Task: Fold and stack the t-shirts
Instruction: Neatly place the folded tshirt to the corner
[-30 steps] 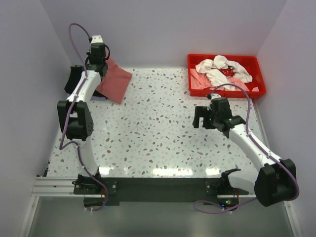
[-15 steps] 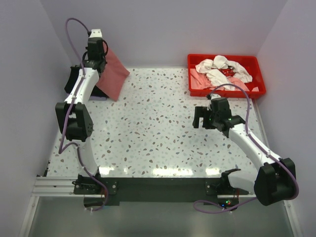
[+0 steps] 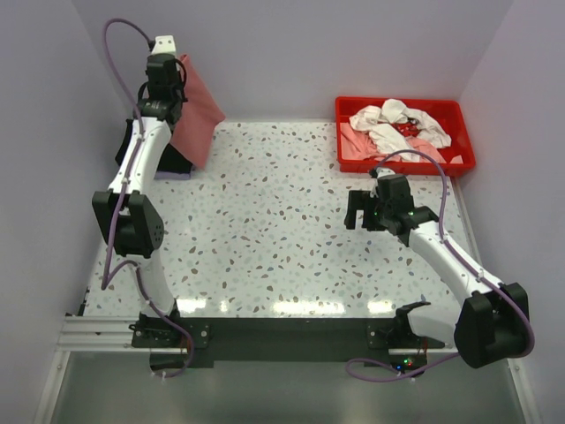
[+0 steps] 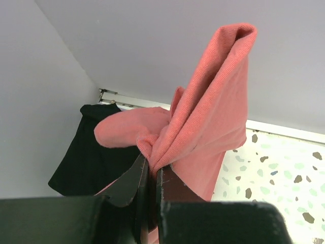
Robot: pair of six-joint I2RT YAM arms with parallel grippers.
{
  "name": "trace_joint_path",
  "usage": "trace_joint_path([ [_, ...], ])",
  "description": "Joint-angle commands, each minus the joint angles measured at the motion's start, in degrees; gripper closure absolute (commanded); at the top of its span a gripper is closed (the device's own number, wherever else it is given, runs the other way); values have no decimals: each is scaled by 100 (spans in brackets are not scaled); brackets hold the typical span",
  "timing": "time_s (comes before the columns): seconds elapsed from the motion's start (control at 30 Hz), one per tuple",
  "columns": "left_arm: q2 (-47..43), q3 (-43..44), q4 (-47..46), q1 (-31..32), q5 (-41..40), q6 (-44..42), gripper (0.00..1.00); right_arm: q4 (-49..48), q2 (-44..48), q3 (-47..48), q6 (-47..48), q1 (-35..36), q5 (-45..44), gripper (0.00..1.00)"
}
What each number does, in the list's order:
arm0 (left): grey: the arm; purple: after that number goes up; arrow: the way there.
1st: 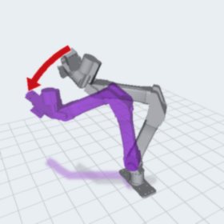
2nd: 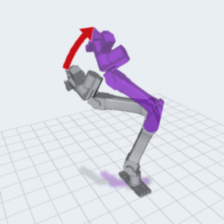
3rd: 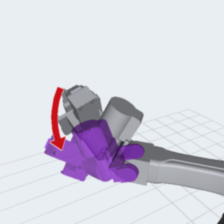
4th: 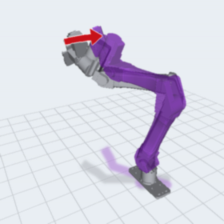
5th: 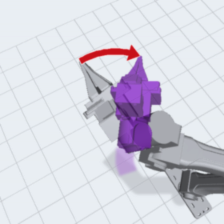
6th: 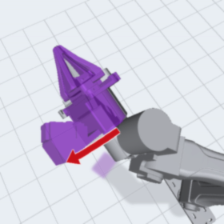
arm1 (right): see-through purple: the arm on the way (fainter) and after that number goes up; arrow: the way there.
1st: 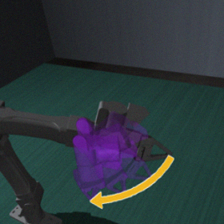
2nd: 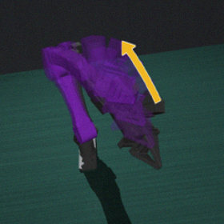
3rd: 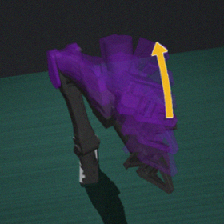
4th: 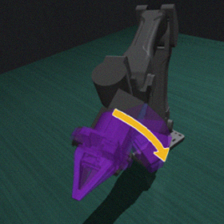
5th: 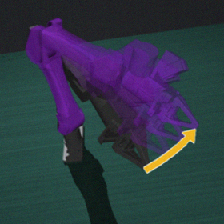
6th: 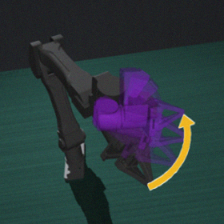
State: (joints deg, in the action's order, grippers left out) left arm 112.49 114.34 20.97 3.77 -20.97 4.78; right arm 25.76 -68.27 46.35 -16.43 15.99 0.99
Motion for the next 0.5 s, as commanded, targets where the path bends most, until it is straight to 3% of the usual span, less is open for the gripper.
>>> trace_joint_path([
  [0.0,-359,457,-190,-43,14,-56,100,-124,130,67,78,-26,15,1],
  [0.17,-192,852,100,-87,75,58,100,-124,138,67,69,-34,15,1],
  [0.47,-96,730,3,-377,514,181,100,-132,112,76,69,-34,-11,1],
])
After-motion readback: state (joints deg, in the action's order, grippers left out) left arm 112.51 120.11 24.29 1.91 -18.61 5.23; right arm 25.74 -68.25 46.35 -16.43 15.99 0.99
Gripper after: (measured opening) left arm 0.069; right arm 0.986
